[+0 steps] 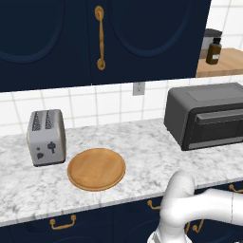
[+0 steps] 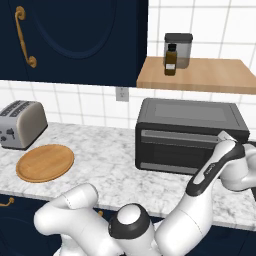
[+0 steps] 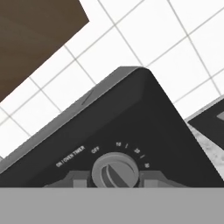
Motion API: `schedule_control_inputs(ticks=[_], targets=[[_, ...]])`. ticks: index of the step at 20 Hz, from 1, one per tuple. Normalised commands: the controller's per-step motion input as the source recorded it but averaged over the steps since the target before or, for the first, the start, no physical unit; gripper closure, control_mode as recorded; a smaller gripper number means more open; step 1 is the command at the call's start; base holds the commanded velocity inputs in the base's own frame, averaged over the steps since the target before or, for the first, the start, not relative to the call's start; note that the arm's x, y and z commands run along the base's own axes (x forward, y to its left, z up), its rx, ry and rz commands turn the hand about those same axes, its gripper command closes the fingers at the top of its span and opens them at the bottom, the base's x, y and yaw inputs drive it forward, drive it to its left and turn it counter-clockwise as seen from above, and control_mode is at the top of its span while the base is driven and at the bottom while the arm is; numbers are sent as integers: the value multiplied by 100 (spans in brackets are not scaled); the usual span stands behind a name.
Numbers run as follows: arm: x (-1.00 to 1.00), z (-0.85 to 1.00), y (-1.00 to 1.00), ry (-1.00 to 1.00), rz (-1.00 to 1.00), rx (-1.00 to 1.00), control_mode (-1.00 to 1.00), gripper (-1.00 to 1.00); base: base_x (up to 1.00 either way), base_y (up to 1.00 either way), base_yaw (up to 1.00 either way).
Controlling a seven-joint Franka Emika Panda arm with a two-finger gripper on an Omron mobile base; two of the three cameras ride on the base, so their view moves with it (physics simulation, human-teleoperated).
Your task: Pick up the kebab skewer and baguette bread, and place them inside the toaster oven. Close the toaster oven door and start by setting the timer.
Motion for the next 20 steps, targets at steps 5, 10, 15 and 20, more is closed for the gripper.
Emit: schedule_control_inputs(ticks=[5, 10, 15, 20], targets=[[-15, -2, 0, -1, 0, 10, -100, 100, 0, 0, 0], [-41, 0, 0, -1, 0, 7, -100, 100, 0, 0, 0], [-40, 0, 0, 0, 0, 13, -100, 100, 0, 0, 0], [-39, 0, -9, 0, 1, 18, -100, 100, 0, 0, 0]])
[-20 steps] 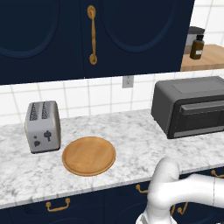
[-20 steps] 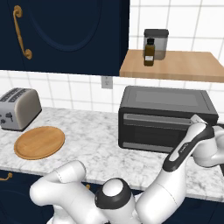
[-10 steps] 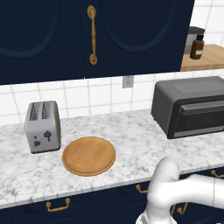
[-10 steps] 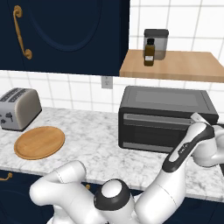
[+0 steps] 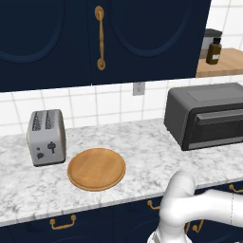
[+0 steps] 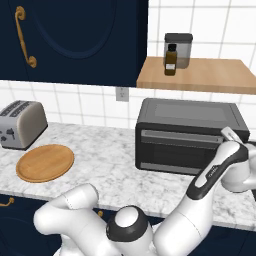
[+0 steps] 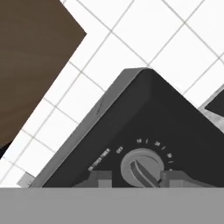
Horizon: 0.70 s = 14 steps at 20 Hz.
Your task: Pick up the kebab skewer and baguette bread, and place them inside the toaster oven. Close the toaster oven door and start by setting the timer.
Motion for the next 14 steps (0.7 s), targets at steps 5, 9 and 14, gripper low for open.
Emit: schedule_control_inputs(ticks=[5, 9, 14], targets=[[-21, 0, -11, 0, 1, 16, -100, 100, 0, 0, 0], [-10, 0, -2, 0, 0, 12, -100, 100, 0, 0, 0], [-5, 0, 0, 0, 0, 9, -100, 100, 0, 0, 0]])
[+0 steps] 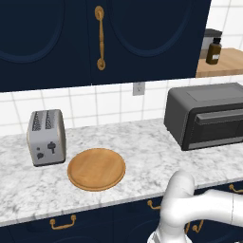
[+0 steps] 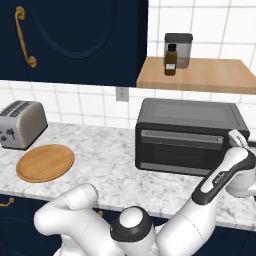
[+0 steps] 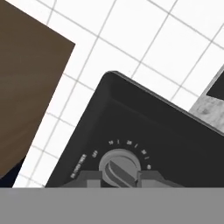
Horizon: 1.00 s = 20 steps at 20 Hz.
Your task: Pick up the kebab skewer and baguette bread, and place them inside the toaster oven. Close the toaster oven door and start by setting the timer.
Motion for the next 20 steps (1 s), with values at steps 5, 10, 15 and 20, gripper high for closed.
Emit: schedule_control_inputs(ticks=[5, 10, 15, 20], targets=[[-14, 0, 0, 0, 0, 12, -100, 100, 0, 0, 0], [-5, 0, 0, 0, 0, 9, -100, 100, 0, 0, 0], [0, 0, 1, 0, 0, 3, -100, 100, 0, 0, 0], [0, 0, 4, 0, 0, 5, -100, 100, 0, 0, 0]])
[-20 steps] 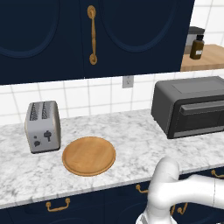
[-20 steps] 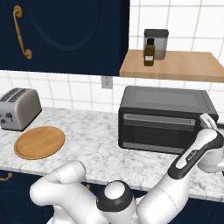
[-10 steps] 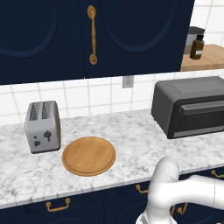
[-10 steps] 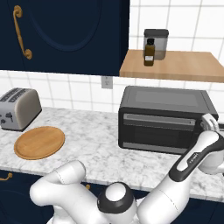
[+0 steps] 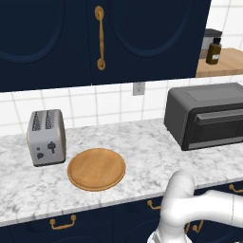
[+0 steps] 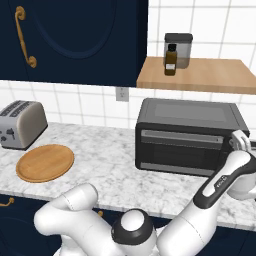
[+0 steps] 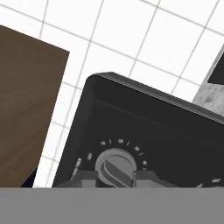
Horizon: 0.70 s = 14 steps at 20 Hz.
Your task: Pick up the kebab skewer and baguette bread, and place them inside the toaster oven. Close the toaster oven door and start by setting the timer.
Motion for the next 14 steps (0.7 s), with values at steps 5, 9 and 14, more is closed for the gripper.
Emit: schedule_control_inputs(ticks=[5, 9, 14], targets=[[-8, 0, 3, 0, 0, 11, -100, 100, 0, 0, 0], [-9, 0, 7, 0, -1, 13, -100, 100, 0, 0, 0], [-5, -6, 9, 0, -3, 13, -100, 100, 0, 0, 0]])
